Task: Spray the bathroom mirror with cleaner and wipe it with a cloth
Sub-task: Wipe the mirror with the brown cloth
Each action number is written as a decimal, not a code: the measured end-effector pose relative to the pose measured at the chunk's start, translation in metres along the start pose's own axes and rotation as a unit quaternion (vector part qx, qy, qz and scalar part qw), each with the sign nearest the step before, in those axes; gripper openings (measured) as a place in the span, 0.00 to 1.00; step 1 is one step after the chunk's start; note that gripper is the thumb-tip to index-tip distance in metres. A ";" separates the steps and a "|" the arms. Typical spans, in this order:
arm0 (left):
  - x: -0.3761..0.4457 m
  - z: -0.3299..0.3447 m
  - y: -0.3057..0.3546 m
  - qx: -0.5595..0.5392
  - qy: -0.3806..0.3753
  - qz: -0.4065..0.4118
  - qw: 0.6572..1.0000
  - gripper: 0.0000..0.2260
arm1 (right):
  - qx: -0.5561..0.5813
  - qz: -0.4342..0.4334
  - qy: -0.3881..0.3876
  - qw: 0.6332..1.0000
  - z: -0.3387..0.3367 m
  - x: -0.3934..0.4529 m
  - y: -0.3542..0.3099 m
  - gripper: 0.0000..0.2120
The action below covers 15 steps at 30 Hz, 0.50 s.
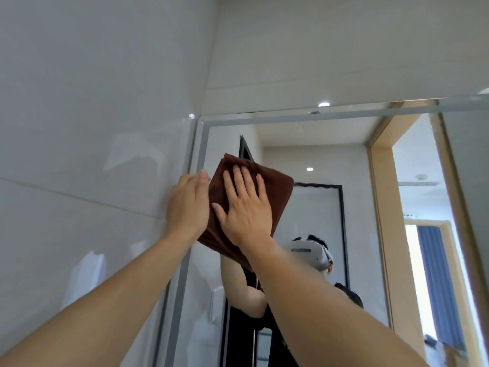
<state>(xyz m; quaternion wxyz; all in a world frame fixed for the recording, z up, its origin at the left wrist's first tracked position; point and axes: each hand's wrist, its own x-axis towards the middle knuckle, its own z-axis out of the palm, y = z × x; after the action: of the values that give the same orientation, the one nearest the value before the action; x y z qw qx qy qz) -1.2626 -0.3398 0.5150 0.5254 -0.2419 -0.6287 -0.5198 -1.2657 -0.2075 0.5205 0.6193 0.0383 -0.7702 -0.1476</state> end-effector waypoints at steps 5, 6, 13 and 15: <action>0.002 0.032 0.029 0.073 -0.018 0.071 0.995 0.21 | -0.053 -0.049 0.007 0.997 -0.025 0.023 0.062 0.35; 0.003 0.039 0.037 0.083 -0.014 0.081 0.993 0.21 | -0.063 -0.050 0.008 0.997 -0.031 0.026 0.075 0.35; -0.009 0.089 0.088 0.109 0.041 0.135 0.984 0.22 | -0.117 -0.010 0.029 0.993 -0.090 0.028 0.209 0.35; -0.018 0.103 0.102 0.116 0.056 0.178 0.976 0.20 | -0.133 0.003 0.028 0.991 -0.110 0.016 0.255 0.34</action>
<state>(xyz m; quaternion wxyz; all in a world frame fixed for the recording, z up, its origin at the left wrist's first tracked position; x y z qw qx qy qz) -1.2121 -0.2071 0.5489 0.6685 -0.2575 -0.6011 -0.3542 -1.1313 0.0123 0.6266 0.6407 -0.0421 -0.7262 -0.2457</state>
